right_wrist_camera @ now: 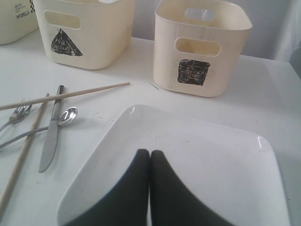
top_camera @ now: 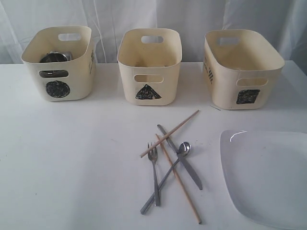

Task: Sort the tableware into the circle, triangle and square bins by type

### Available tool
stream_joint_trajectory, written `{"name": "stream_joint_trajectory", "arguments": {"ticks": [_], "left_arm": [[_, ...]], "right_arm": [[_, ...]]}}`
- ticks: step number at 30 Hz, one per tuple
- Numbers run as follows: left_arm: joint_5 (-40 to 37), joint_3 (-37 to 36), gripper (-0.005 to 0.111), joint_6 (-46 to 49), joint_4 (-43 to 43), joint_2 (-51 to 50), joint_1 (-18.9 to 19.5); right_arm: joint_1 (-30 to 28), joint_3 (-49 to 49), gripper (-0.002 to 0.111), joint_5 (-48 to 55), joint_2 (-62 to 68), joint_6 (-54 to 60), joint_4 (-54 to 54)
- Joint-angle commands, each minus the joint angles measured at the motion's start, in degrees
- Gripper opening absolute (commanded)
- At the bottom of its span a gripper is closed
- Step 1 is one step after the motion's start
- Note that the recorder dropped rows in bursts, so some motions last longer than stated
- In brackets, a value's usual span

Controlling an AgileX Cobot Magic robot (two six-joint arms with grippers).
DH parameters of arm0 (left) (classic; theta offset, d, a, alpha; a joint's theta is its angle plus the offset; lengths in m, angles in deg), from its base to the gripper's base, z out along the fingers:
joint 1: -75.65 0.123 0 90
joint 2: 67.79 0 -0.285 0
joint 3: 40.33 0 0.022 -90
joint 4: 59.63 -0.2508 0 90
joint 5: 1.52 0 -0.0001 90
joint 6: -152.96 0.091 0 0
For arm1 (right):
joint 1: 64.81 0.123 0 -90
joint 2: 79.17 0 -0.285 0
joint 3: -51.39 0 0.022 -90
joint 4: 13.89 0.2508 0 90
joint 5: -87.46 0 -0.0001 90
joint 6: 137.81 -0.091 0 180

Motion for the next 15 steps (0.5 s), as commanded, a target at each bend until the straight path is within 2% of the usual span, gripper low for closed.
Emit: {"name": "stream_joint_trajectory", "arguments": {"ticks": [1,6,8,12,15], "left_arm": [[-6.9,-4.0,0.0,-0.3,1.5,9.7,-0.1],[-12.5,-6.9,0.0,-0.3,1.5,16.7,-0.1],[-18.6,-7.0,0.0,-0.3,2.7,18.5,-0.1],[-27.5,-7.0,0.0,-0.1,2.4,19.8,-0.1],[-29.8,-7.0,0.0,-0.1,2.4,19.8,-0.1]], "right_arm": [[0.2,0.4,0.0,-0.4,-0.3,-0.2,0.1],[0.2,0.4,0.0,-0.4,-0.3,-0.2,0.1],[0.2,0.4,0.0,-0.4,-0.3,-0.2,0.1],[0.2,0.4,0.0,-0.4,-0.3,-0.2,0.1],[0.2,0.4,0.0,-0.4,-0.3,-0.2,0.1]]}}
